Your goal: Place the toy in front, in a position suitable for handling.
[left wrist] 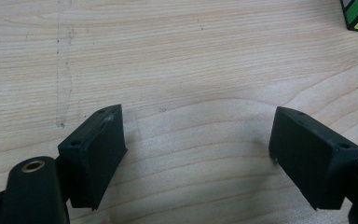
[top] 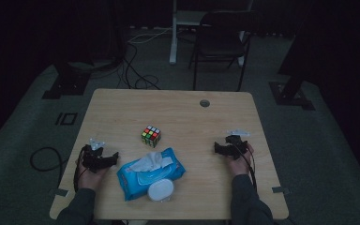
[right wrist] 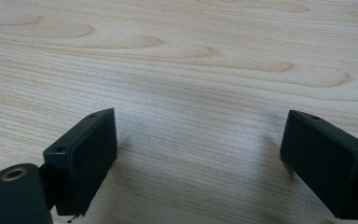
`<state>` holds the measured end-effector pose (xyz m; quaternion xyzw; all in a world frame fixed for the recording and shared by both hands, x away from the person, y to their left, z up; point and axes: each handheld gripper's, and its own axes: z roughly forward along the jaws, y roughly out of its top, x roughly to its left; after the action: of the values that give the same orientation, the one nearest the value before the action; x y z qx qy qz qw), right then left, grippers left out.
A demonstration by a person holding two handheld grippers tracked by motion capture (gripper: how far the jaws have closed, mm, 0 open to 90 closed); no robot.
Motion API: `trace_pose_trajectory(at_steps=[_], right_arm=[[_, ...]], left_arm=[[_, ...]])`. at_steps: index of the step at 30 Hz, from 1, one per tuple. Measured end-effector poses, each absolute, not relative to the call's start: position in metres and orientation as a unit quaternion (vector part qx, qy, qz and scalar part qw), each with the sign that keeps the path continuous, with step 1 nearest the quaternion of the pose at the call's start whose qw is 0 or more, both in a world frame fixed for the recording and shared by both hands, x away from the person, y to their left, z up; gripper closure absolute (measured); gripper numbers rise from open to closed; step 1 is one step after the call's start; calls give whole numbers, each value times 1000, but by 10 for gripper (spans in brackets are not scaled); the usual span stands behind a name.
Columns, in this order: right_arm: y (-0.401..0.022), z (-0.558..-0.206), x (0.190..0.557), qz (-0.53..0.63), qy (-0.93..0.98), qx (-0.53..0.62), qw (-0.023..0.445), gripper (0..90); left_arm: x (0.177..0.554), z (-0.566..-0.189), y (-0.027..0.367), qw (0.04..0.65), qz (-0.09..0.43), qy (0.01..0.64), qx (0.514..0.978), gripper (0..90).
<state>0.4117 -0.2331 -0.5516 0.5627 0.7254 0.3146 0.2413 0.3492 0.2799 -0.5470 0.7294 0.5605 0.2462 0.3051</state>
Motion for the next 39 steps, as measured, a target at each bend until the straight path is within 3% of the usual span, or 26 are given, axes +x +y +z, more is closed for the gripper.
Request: trace_pose_trajectory(at_steps=[11,15,39], right_arm=[[-230,-552,409,318,736,550,235,109],[-230,-552,409,318,736,550,235,109],[-230,-552,409,319,737,548,235,109]], left_arm=[[347,-546,281,307,244,557,732,215],[344,-542,280,303,235,564,731,309],[292,-504,257,365,249,520,731,277]])
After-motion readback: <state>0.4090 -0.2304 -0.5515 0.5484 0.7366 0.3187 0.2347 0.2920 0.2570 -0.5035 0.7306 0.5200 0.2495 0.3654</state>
